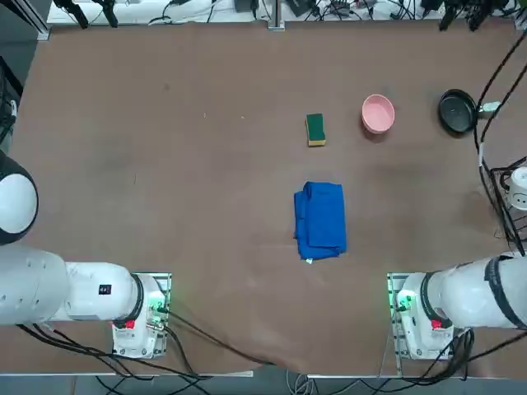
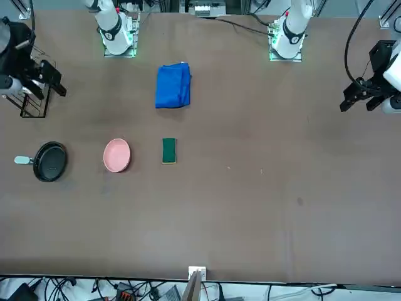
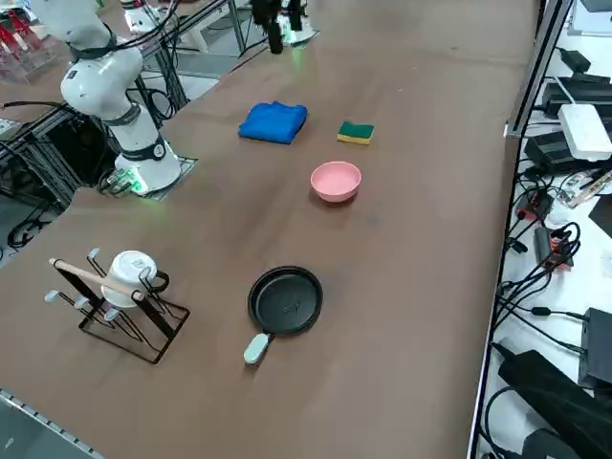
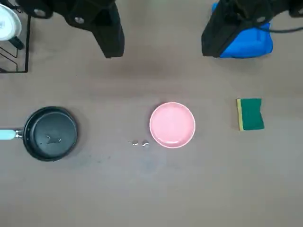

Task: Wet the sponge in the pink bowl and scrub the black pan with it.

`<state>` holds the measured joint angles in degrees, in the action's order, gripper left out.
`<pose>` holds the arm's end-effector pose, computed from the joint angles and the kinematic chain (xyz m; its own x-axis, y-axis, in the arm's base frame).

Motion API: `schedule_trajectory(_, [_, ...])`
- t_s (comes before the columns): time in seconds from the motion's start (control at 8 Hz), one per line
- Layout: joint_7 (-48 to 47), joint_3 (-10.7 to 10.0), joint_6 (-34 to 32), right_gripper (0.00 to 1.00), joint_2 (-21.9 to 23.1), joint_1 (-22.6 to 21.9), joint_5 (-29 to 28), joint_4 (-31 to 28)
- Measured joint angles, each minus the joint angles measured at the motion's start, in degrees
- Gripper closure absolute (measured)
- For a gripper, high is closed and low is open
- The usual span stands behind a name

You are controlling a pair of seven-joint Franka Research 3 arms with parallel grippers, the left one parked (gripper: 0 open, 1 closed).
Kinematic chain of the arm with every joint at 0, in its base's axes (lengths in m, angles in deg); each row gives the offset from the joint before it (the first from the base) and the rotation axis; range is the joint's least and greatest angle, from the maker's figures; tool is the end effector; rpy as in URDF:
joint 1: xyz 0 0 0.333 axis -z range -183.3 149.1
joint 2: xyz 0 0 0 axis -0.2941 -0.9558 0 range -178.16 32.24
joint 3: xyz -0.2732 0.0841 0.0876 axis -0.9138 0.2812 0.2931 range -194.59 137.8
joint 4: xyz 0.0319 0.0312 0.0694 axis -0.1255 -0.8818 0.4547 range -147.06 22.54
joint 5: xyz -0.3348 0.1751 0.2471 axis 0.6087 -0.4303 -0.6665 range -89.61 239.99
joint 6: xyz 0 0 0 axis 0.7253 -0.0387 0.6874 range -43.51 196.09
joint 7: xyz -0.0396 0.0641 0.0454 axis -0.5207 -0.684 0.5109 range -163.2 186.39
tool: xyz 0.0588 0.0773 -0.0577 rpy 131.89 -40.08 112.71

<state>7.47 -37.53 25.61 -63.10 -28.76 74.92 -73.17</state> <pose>0.5689 0.0198 0.5928 0.9993 -0.0268 0.0263 -0.0259 -0.9991 -0.0338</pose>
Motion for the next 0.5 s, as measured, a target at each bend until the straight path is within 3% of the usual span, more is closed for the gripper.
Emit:
schedule_trajectory(0.25, [0.1, 0.6, 0.3, 0.0, 2.1, 0.3, 0.0, -1.9])
schedule_trajectory(0.5, [0.1, 1.7, -0.1, 0.0, 0.9, 0.3, 0.1, -0.7])
